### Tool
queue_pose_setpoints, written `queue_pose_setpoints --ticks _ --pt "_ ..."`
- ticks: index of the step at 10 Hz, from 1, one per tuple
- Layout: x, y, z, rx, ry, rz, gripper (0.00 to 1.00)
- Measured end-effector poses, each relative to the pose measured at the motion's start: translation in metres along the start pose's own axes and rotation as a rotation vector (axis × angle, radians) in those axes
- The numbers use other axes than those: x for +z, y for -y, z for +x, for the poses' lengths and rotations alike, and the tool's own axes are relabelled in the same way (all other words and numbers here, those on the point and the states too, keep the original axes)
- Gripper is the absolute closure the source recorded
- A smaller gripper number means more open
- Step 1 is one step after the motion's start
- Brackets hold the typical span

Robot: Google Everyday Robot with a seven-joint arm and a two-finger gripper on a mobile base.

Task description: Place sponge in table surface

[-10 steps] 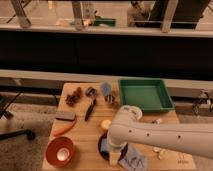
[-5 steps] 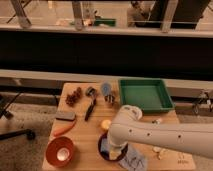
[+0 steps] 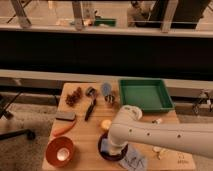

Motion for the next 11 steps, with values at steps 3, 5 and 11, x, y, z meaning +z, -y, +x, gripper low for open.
queue_pose_setpoints --ticks 3,5,11 --pt "0.003 0.001 -0.001 0.004 0.003 -0.001 0.5" --pt "0.005 0.0 -0.001 0.004 0.003 -0.001 0.5" --pt "0.012 0.0 -0.001 0.033 0.009 0.009 0.5"
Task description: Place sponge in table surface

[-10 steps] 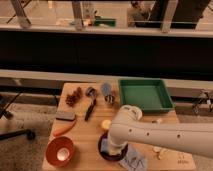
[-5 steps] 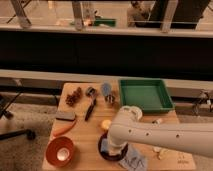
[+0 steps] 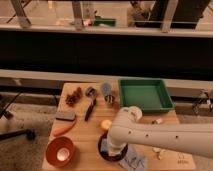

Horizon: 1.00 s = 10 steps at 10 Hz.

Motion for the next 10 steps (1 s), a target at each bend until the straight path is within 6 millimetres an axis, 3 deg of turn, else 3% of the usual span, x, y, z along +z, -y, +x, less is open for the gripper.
queue_pose_setpoints --ticks 4,10 --pt "0.0004 -0.0013 0.0063 0.068 -0.003 0.051 0.3" --pt "0.0021 -0.0036 0.0002 0.057 -0.048 0.085 0.3"
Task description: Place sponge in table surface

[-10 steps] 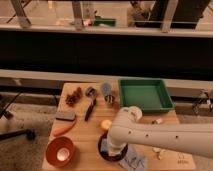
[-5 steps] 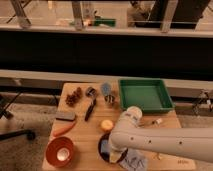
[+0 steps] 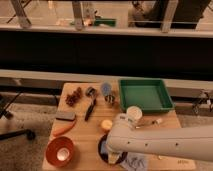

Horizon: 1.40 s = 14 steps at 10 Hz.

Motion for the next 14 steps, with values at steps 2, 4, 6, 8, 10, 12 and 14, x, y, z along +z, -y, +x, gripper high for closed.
queue_pose_setpoints --ticks 2,4,6,8,10,12,14 --pt "0.002 0.0 0.0 -0.008 -0.016 -0.009 0.3" --pt "0.005 0.0 -0.002 -0.019 -0.025 -0.026 0.3" --pt "0.01 0.001 -0.005 -0.039 -0.037 -0.062 0.3" --pt "0.014 0.002 -0.007 -0.052 -0.046 -0.091 0.38" --pt "0.016 0.002 -0.007 -0.057 -0.049 -0.1 0.57" --pt "0.016 0.002 -0.006 -0.057 -0.049 -0.102 0.76" --pt "0.015 0.002 -0.005 -0.056 -0.043 -0.097 0.8"
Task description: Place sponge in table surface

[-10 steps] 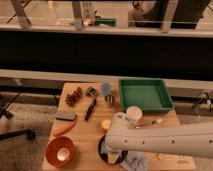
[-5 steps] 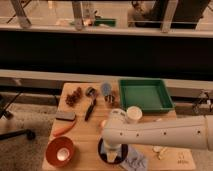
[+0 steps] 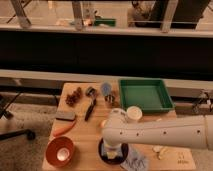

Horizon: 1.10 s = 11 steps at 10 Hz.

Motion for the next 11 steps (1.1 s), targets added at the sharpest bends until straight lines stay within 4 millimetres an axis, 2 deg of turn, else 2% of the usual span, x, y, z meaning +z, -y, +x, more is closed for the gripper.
queue_pose_setpoints --ticks 6,11 --pt "-0.01 0.001 0.002 0.005 0.023 0.03 0.8" --pt "-0.035 0.005 0.009 0.018 0.074 0.073 0.8"
